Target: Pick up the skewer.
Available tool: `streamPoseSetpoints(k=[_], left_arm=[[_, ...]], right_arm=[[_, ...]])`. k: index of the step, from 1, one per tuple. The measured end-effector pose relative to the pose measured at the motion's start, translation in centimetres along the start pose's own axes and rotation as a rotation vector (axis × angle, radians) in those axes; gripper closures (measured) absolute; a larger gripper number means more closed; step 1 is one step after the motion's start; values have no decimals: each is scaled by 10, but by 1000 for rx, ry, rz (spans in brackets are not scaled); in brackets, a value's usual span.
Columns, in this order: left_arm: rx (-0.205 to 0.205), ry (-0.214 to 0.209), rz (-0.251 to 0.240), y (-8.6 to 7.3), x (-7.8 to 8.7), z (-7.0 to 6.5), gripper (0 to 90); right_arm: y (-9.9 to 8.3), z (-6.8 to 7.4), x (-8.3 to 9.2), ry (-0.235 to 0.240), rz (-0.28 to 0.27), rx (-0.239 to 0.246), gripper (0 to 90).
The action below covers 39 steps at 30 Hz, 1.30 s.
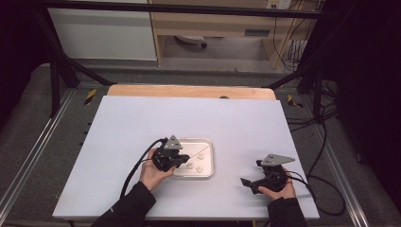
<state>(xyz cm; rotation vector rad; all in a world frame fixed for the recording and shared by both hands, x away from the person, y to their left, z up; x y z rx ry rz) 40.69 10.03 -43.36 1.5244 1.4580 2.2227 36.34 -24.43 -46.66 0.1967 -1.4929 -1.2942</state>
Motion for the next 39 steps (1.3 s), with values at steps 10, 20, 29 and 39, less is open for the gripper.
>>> streamPoseSetpoints(k=[10,20,29,39], left_arm=[[-9,-15,-1,1,4,-6,885],[-30,-31,-4,5,8,-13,885],[-61,-49,-2,9,12,-23,885],[-88,-60,10,14,15,-32,886]], right_arm=[[7,8,-6,-32,23,37,6],[15,19,-12,-55,63,119,14],[23,31,-16,-87,104,198,24],[33,45,-23,-116,154,331,53]])
Point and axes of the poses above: each handheld gripper's, and its own axes: x roughly backward along the jaws, y roughly out of its top, z roughly to its left, the point moved 2 cm from there along -x, roughly forward along the jaws, and after that the axes turned 9 degrees about y, right-handed, at the moved point
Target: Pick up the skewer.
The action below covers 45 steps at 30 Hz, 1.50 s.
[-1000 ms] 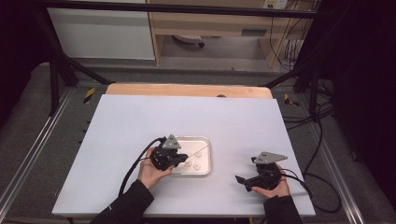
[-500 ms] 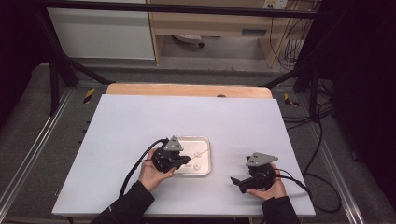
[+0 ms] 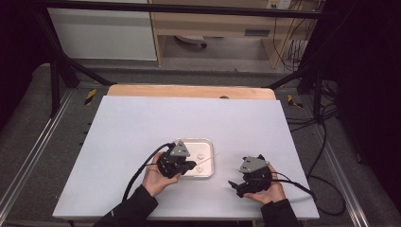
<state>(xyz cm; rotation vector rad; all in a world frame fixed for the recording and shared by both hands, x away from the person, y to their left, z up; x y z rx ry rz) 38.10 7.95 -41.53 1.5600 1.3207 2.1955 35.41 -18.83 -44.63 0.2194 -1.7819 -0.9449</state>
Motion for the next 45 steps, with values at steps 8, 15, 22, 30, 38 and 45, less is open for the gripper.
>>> streamPoseSetpoints(k=[8,15,22,30,38,45], left_arm=[[-30,-7,14,5,-1,-6,885],[-66,-18,27,13,-4,-15,885],[-104,-32,44,24,-11,-26,886],[-136,-52,78,32,-22,-36,885],[-150,-71,96,37,-29,-43,885],[-163,-89,100,40,-33,-50,885]], right_arm=[[12,7,-2,-29,37,112,81],[22,11,-2,-36,35,182,130],[27,15,-3,-33,25,259,213],[28,15,-6,-26,38,347,325],[25,15,-10,-1,64,461,484],[23,17,-12,27,97,564,607]])
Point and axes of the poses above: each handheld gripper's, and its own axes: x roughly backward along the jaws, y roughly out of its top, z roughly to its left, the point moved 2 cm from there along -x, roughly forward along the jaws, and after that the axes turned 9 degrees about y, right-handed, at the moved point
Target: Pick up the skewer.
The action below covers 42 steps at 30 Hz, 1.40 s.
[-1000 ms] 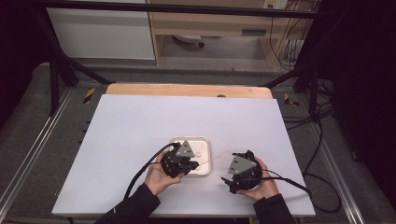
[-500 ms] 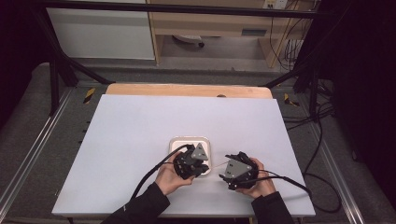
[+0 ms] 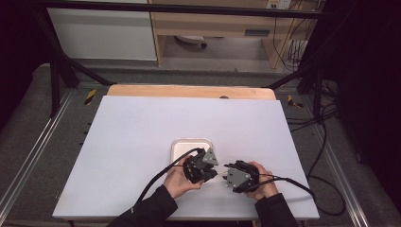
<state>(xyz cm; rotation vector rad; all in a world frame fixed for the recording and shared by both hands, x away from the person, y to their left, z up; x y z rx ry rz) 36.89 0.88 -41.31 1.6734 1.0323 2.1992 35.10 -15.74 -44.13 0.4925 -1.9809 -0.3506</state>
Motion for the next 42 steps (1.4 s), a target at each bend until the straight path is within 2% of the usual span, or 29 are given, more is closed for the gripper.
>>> streamPoseSetpoints(k=[4,5,16,22,29,33,35,39,42], left_arm=[[-7,-6,1,1,-1,-2,886],[-10,-9,2,1,-1,-2,886],[-23,-24,6,-1,-2,-5,886],[-25,-30,8,-2,-3,-4,885],[-4,-34,20,-3,1,0,866],[9,-38,53,-4,5,2,777],[6,-43,86,-5,6,4,751],[-7,-46,161,-7,5,6,760],[-5,-57,196,-9,1,5,774]], right_arm=[[1,2,-1,16,14,30,662],[1,1,-2,17,22,64,697],[1,4,-3,39,45,147,845],[1,5,-2,48,54,176,870],[3,7,-2,43,74,209,887],[4,6,-1,40,88,221,887],[4,6,-1,37,113,235,887],[6,6,-2,38,128,249,887],[8,6,-3,38,133,253,887]])
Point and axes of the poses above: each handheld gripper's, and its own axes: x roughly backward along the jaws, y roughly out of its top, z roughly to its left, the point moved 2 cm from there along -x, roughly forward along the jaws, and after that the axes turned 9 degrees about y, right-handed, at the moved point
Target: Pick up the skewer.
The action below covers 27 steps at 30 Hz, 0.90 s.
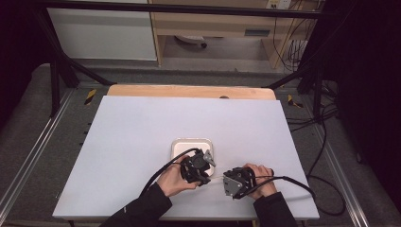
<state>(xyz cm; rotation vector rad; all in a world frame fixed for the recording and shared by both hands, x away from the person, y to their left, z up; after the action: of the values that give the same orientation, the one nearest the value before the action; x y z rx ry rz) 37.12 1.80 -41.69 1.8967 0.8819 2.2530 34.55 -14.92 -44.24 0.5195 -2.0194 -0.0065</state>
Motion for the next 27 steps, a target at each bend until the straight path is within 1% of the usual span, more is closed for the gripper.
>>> streamPoseSetpoints(k=[4,6,7,11,16,20,21,22,23,24,25,26,27], left_arm=[[-11,-12,33,1,-4,-2,821],[-19,-4,46,2,-6,-4,829],[-23,0,49,3,-7,-5,854],[-37,4,61,4,-9,-7,877],[-51,21,70,5,-10,-9,882],[-59,33,61,4,-9,-10,884],[-61,37,58,3,-8,-10,885],[-61,36,49,3,-8,-10,885],[-65,40,49,2,-7,-9,885],[-67,43,46,1,-6,-9,885],[-63,45,39,0,-5,-9,885],[-61,46,37,-1,-5,-9,885],[-64,51,31,-2,-4,-8,885]], right_arm=[[3,-2,-1,6,11,39,887],[4,-2,-1,9,14,38,887],[5,-1,-1,11,22,48,887],[4,0,-1,10,31,63,887],[5,0,0,6,28,66,885],[5,0,1,-1,21,62,876],[5,-1,1,-7,2,30,847],[5,-1,2,-8,-6,12,827],[5,-1,2,-8,-6,12,827],[5,-2,3,-13,-24,-11,804],[4,-5,6,-25,-56,-72,734],[3,-5,7,-26,-68,-106,711],[3,-5,7,-26,-68,-106,711]])
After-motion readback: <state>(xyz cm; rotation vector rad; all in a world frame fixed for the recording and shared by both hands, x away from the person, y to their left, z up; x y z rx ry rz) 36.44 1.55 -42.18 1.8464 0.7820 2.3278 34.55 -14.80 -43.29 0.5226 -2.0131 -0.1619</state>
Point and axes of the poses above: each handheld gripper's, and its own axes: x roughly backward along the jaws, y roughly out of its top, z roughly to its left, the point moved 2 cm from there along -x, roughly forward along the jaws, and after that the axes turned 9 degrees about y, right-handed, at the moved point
